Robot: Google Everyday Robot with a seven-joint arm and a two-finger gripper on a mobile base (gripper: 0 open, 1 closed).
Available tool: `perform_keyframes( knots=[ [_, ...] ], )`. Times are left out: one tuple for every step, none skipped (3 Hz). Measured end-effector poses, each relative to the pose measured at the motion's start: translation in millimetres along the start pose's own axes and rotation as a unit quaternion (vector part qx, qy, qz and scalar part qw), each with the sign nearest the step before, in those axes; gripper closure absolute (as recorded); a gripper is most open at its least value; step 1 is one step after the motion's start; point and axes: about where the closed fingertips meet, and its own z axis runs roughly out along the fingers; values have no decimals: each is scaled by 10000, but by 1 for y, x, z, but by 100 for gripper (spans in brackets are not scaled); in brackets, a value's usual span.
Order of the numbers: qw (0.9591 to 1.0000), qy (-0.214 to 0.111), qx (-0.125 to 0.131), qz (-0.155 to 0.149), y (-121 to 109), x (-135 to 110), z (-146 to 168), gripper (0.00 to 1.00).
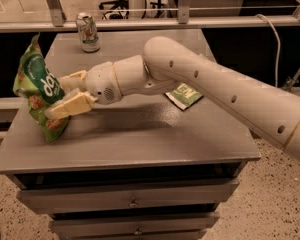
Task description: Pick green rice chip bag
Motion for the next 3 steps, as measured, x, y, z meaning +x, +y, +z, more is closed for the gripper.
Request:
perform_keyframes(
  knots=[
    [9999, -36, 43, 98, 0, 0, -5, 85],
    [9997, -41, 234, 70, -4, -5, -21, 100],
    [9966, -247, 763, -207, -15, -30, -75, 100]
  ],
)
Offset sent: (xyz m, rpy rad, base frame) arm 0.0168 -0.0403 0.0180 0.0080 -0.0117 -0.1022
